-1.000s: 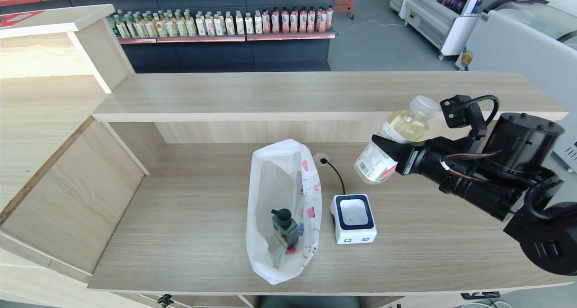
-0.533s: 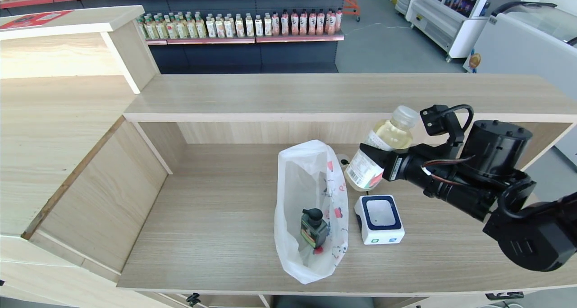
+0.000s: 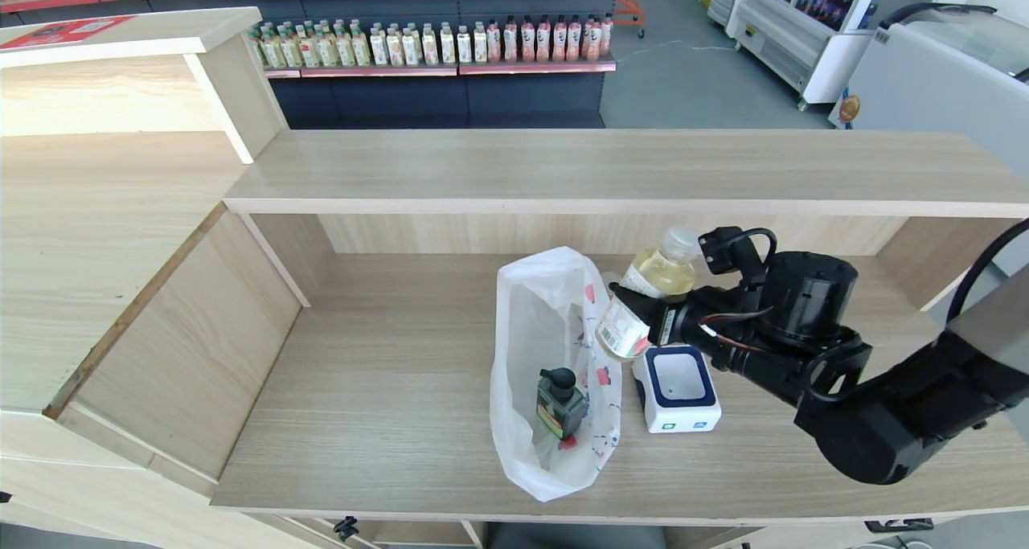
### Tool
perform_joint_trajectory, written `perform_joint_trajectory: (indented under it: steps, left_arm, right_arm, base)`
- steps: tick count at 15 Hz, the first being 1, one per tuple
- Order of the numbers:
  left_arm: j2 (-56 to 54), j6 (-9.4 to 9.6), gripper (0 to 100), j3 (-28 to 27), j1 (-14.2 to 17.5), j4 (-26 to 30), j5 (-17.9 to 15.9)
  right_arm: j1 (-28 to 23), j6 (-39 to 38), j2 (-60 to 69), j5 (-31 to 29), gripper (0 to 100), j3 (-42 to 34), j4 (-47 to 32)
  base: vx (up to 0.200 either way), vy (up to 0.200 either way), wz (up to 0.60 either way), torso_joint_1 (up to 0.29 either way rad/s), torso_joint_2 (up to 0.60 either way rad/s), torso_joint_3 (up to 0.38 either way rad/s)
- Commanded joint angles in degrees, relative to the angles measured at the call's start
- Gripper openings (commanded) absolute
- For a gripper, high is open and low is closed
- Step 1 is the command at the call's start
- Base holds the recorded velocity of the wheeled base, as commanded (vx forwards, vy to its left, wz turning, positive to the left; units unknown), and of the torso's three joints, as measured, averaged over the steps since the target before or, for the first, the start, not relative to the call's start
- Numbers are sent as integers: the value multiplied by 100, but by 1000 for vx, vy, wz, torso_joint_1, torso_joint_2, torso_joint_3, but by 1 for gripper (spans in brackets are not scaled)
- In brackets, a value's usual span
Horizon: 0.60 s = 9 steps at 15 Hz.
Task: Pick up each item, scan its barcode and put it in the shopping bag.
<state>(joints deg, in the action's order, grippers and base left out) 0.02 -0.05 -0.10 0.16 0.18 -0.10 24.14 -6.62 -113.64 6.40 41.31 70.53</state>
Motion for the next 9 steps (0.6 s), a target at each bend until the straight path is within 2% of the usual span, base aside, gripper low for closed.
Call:
perform_joint_trajectory:
  steps: [1, 5, 9]
  left_arm:
    - [-2, 5, 100, 1, 2, -1, 1]
    - [-2, -4, 100, 1, 2, -1, 1]
    - [-2, -4, 100, 1, 2, -1, 1]
  right_arm:
    - [109, 47, -607, 2, 0, 210, 198]
    - [135, 504, -1424, 2, 0, 966, 241]
    - [249, 644, -1978, 19, 0, 1907, 180]
  base:
    - [0, 0, 0, 0, 0, 0]
    - [0, 0, 0, 0, 0, 0]
    - [0, 0, 0, 0, 0, 0]
